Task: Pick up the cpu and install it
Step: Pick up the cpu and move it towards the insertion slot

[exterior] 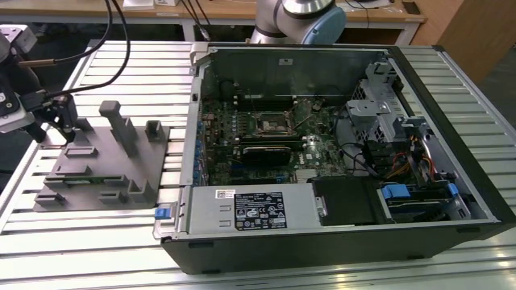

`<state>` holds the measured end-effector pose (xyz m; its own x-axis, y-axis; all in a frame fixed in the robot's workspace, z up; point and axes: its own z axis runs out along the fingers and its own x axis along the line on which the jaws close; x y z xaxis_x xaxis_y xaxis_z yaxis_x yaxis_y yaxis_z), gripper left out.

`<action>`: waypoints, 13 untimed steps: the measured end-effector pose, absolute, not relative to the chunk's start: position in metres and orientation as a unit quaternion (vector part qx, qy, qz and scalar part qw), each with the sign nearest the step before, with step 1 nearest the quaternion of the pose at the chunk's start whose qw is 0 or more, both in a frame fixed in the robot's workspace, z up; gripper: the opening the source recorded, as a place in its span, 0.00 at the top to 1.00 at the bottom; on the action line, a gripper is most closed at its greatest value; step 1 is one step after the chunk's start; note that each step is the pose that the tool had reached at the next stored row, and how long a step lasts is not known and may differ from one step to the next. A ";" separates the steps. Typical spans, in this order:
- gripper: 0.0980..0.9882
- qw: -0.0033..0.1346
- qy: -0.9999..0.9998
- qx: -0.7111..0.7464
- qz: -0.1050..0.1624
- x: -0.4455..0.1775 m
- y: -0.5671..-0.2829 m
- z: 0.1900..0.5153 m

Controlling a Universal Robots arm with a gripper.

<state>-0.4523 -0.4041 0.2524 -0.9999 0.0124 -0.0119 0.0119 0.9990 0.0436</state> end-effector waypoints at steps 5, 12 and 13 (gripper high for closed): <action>0.50 0.006 1.000 0.006 0.022 -0.452 -0.404 0.254; 0.50 0.006 1.000 0.006 0.022 -0.452 -0.404 0.259; 0.50 0.006 1.000 0.006 0.022 -0.452 -0.404 0.259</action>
